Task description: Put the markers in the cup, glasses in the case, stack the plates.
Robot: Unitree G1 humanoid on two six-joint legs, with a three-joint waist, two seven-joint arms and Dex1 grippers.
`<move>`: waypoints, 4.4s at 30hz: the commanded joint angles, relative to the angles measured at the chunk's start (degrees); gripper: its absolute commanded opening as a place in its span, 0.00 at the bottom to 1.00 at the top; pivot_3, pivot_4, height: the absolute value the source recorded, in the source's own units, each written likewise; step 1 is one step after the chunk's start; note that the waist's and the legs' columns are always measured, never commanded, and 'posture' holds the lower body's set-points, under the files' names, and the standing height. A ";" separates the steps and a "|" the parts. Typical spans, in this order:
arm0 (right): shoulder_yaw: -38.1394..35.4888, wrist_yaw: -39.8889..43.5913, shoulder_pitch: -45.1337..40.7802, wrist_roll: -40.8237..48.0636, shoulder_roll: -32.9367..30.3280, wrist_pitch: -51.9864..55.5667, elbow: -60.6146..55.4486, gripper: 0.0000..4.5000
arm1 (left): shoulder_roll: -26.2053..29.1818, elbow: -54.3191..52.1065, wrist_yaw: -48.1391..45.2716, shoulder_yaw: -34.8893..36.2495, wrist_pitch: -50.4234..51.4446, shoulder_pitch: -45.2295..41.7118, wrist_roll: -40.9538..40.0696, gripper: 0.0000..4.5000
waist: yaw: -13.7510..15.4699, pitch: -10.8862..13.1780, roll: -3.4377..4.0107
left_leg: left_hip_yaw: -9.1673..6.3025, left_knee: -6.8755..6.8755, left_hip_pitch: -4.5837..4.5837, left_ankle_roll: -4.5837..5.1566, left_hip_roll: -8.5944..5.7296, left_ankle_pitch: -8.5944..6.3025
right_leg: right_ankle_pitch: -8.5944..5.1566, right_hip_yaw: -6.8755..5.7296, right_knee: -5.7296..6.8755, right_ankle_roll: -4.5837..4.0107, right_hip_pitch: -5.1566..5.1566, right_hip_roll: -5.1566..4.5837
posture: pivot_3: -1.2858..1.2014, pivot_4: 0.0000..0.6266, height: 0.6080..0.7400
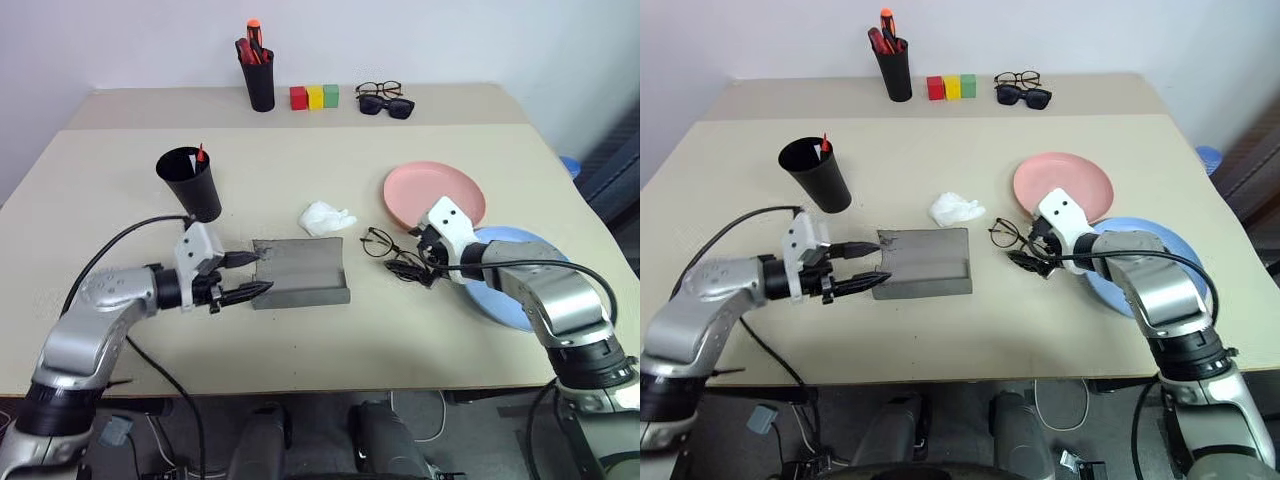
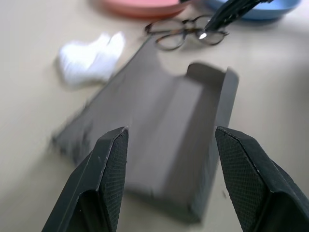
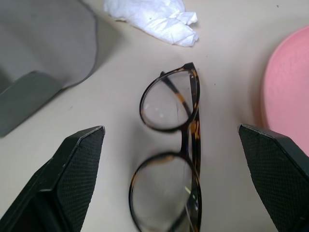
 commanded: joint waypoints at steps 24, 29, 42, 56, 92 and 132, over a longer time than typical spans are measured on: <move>1.28 -1.14 -3.79 -2.86 0.82 1.78 2.67 0.02 | -0.72 -7.32 7.12 4.48 2.81 5.83 -4.86 0.65 | -0.04 0.00 0.01 | 0.00 0.08 0.00 0.04 -0.02 -0.02 | 0.00 -0.03 0.00 0.00 0.05 0.03 | 0.52 0.24 1.00; 1.73 -1.03 -4.28 -3.47 0.46 1.63 2.68 0.02 | -0.79 -7.14 7.26 4.35 2.48 5.98 -4.62 0.65 | -0.04 -0.01 0.01 | 0.00 0.09 0.00 0.04 -0.02 -0.03 | 0.00 -0.03 -0.01 0.00 0.05 0.03 | 0.52 0.24 1.00; 5.74 7.18 -9.15 -2.66 0.95 -8.46 -8.60 0.02 | 0.54 1.96 9.19 11.01 -3.94 8.34 -0.49 0.65 | -0.25 0.01 0.03 | 0.01 0.07 0.00 0.04 0.00 -0.03 | 0.00 -0.03 -0.01 0.00 0.00 0.05 | 0.52 0.24 1.00; 20.24 11.94 -17.65 -12.28 13.15 -26.37 9.08 0.02 | 1.24 2.14 8.03 14.50 -4.71 11.90 -1.29 0.65 | 0.12 0.00 0.01 | -0.03 0.07 -0.01 0.04 0.00 -0.04 | 0.00 -0.09 -0.03 0.00 0.01 -0.11 | 0.52 0.24 1.00; 0.99 11.41 0.29 -2.98 7.48 -15.64 -12.82 0.66 | -13.03 19.86 22.94 -7.70 29.51 -37.43 -0.01 0.02 | -0.43 0.00 -0.05 | -0.10 0.14 -0.03 0.08 -0.16 -0.06 | 0.01 -0.10 0.02 0.03 0.04 0.04 | 0.52 0.24 1.00; 9.62 -7.05 -17.08 -17.78 17.49 -29.75 27.31 0.66 | -2.72 -5.11 14.65 6.36 2.81 0.43 1.48 0.02 | -1.37 0.01 0.00 | 0.05 0.06 -0.01 0.05 -0.06 -0.04 | 0.00 0.03 0.00 0.01 -0.03 -0.03 | 0.52 0.24 1.00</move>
